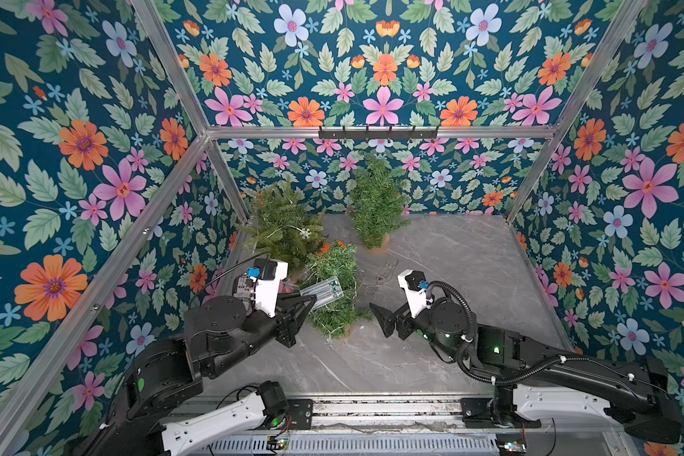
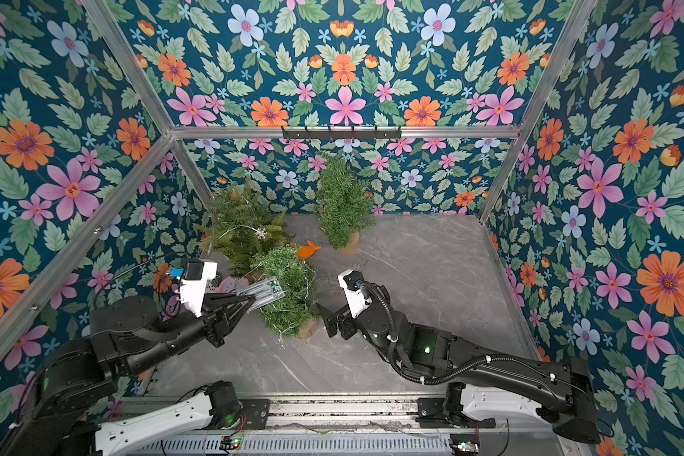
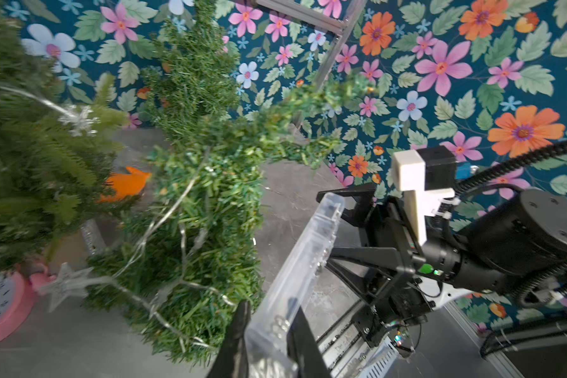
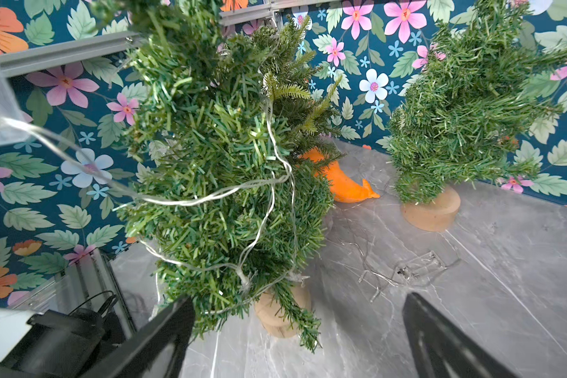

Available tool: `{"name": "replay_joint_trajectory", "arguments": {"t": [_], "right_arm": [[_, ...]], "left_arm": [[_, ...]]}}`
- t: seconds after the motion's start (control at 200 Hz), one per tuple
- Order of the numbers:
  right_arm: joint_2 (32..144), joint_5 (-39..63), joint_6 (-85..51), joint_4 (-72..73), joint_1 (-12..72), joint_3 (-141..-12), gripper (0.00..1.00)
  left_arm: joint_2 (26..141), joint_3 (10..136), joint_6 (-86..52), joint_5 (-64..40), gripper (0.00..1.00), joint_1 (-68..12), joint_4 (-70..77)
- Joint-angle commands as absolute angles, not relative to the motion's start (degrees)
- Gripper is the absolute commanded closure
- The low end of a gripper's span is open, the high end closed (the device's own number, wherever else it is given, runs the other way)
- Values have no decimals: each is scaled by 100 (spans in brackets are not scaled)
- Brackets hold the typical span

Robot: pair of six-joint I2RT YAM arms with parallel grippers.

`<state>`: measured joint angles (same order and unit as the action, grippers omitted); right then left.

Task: Wrap string light around the christmas tree
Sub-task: Wrap the light string around the Christmas tree.

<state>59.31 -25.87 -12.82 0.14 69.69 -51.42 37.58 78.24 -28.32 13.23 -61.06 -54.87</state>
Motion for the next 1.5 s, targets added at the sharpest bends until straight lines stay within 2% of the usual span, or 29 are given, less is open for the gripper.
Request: {"name": "replay_joint_trajectory", "arguments": {"t": [0.0, 0.225, 0.485, 0.765, 1.06, 1.28, 1.495], "right_arm": [[5922, -2500, -1156, 292, 6974, -5122, 0], [5933, -2477, -1105, 372, 6972, -5071, 0], [5889, -2489, -1066, 342, 6976, -5036, 0], [5915, -2505, -984, 414, 6970, -5007, 0], [5933, -2493, -984, 482, 6969, -4945, 1], [5950, -2474, -976, 535, 6972, -4913, 0], [5958, -2468, -967, 519, 6969, -4910, 0]], "left_arm": [[3564, 7793, -3013, 2017, 100, -6096, -5723], [3335, 7567, -3117, 2513, 100, -6096, -5784], [3065, 7521, -3639, 3601, 100, -6099, -6185], [2632, 6807, -3996, 3242, 100, -6099, -6049], [2250, 6553, -5030, 4219, 100, -6099, -6697], [1529, 5737, -5191, 3832, 100, -6091, -6089], [1604, 5440, -5548, 3988, 100, -6097, -6356]]}}
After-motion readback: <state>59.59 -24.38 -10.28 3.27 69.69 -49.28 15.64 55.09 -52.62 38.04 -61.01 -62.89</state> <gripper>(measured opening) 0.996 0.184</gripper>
